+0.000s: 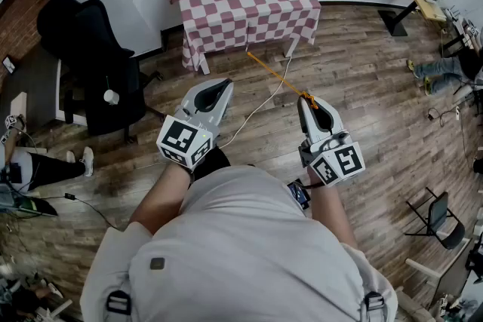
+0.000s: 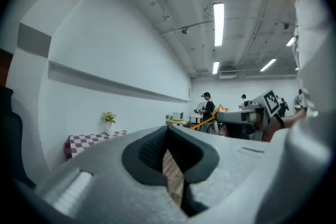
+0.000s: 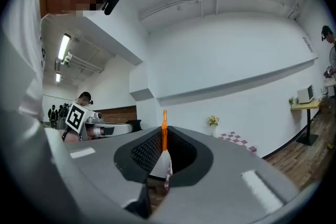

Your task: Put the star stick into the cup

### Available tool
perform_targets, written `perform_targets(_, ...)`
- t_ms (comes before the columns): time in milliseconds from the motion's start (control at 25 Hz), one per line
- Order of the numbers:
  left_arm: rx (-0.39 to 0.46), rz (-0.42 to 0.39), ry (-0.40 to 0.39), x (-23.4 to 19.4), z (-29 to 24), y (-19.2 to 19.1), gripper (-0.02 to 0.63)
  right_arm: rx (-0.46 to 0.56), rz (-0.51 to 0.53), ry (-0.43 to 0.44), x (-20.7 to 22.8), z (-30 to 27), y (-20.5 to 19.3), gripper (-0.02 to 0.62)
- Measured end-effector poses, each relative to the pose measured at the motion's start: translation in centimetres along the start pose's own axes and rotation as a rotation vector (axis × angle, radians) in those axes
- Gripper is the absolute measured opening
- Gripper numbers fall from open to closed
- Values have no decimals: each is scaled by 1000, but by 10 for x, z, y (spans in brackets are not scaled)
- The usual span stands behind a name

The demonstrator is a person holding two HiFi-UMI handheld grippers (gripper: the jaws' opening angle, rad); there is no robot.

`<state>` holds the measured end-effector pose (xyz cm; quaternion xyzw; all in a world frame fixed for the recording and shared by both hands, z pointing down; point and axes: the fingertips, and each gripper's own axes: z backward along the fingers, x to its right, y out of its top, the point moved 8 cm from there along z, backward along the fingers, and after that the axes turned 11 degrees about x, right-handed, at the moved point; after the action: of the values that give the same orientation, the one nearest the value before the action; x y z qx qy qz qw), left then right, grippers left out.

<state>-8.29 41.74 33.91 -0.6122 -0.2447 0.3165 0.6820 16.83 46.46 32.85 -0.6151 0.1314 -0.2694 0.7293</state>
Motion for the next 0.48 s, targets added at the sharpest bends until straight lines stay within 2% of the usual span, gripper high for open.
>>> perform_targets(480, -11, 0, 11, -24, -13, -3, 3, -10, -9, 6, 13, -25, -7, 28)
